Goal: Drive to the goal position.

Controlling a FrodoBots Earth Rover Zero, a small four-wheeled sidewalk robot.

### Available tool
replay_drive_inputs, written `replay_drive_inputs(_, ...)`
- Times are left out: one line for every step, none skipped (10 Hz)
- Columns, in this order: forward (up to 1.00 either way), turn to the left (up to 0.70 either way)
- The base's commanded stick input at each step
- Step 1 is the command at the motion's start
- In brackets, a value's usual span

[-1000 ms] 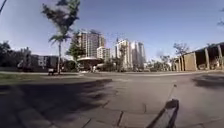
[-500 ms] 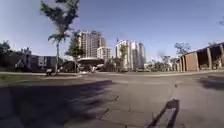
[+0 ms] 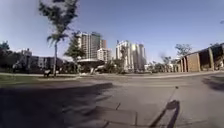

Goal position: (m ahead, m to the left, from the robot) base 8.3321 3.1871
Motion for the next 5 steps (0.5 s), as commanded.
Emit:
replay_drive_inputs(0.70, 0.01)
replay_drive_inputs(0.70, 0.01)
replay_drive_inputs(0.70, 0.01)
replay_drive_inputs(0.70, 0.01)
replay_drive_inputs(0.70, 0.01)
